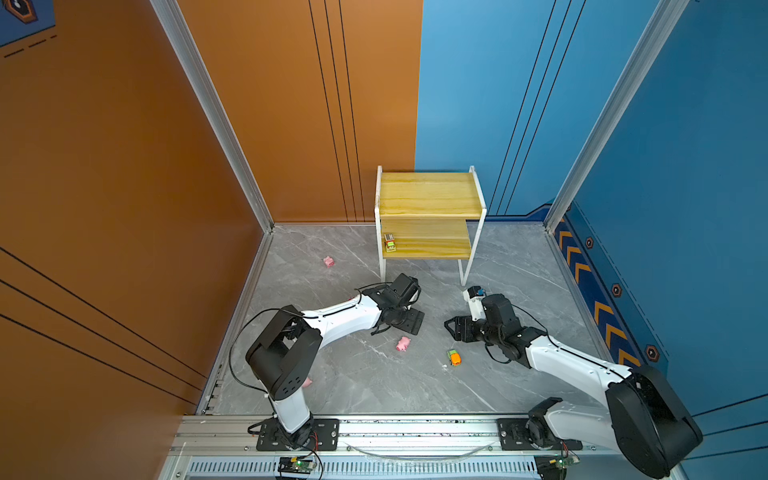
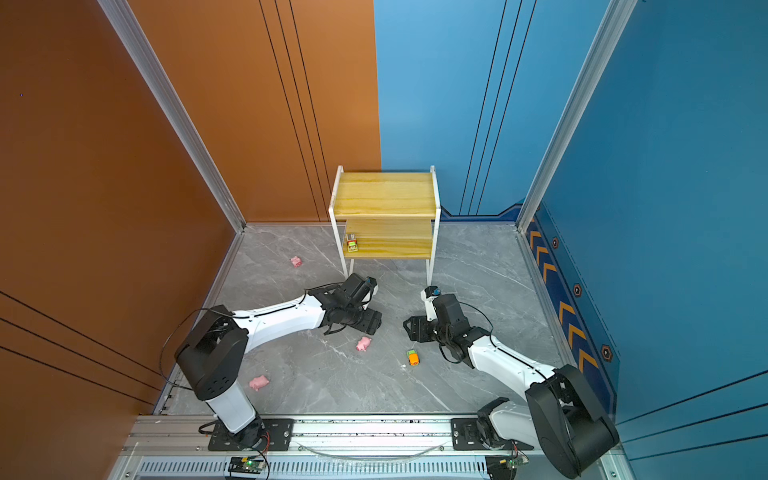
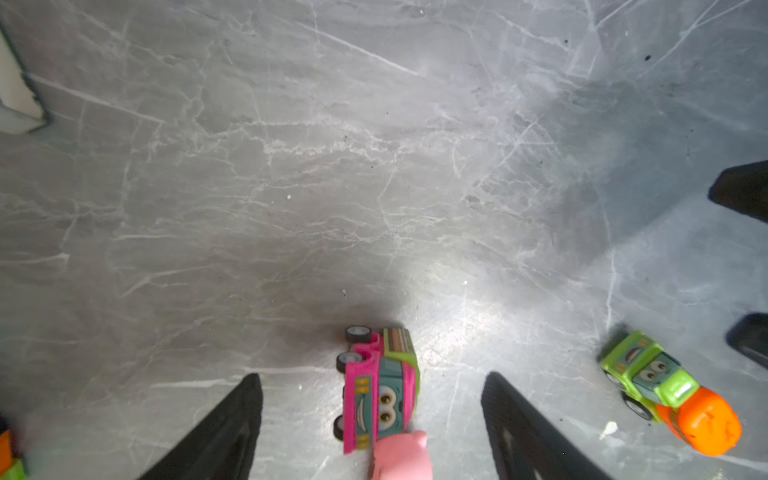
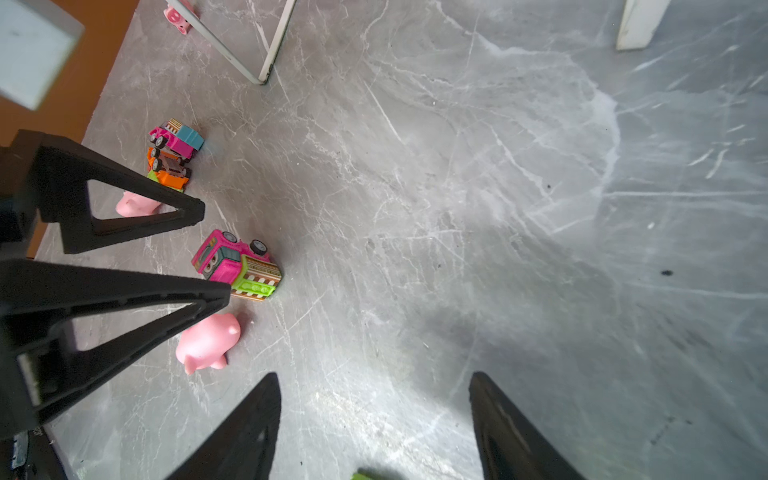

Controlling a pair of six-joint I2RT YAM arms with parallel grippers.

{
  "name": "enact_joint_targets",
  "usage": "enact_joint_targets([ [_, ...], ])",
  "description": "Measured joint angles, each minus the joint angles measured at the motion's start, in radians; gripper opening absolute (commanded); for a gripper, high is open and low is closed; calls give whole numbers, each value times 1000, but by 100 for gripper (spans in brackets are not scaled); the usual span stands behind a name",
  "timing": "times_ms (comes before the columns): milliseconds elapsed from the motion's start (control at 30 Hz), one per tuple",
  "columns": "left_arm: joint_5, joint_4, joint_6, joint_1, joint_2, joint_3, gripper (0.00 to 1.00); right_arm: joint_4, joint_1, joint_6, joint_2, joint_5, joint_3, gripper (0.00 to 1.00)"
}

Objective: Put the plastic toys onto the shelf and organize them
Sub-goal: 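Lower left gripper over the pink-and-teal toy truck near the pink pig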

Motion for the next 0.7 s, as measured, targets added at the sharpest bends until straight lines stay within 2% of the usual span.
enact_joint_targets([
  [367, 63, 49, 7, 6, 35, -5, 70, 24, 0, 3, 0, -10, -3, 73],
  [700, 66, 56, 5, 11, 35, -27, 56, 32, 1, 3, 0, -10, -9, 73],
])
